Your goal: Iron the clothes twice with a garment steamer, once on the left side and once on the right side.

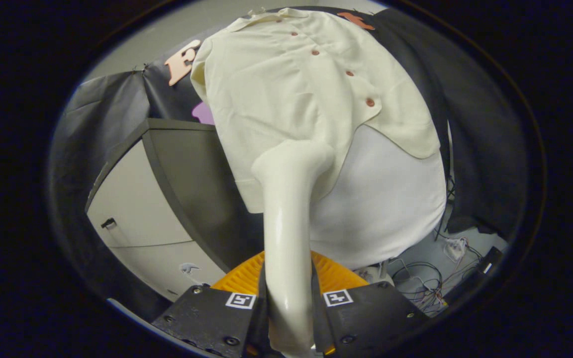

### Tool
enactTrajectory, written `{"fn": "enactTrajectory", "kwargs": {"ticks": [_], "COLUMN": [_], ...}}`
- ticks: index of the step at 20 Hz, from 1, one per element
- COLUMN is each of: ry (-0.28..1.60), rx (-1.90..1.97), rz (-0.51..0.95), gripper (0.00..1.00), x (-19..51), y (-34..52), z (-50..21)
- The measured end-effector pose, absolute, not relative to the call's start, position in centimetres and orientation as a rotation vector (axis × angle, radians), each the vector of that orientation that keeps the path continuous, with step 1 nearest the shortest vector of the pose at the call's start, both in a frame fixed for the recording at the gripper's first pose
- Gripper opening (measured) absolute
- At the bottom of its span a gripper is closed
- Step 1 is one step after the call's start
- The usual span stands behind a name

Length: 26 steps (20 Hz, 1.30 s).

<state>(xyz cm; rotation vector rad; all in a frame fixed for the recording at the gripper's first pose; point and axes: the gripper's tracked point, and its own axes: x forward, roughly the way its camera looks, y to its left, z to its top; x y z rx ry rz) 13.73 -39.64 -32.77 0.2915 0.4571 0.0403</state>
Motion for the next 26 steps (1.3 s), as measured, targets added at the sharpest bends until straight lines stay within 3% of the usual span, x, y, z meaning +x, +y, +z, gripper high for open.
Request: {"fn": "enactTrajectory", "kwargs": {"ticks": [8, 19, 26], "ry": [0.297, 0.051, -0.045], "rx": [0.269, 0.245, 0.254], "rz": [0.047, -0.054, -0.150], "gripper": [0.35, 0.35, 0.34], "x": [15.0, 25.2, 30.4], "y": [-42.0, -50.5, -56.1], "z": [-21.9, -4.3, 0.7]}}
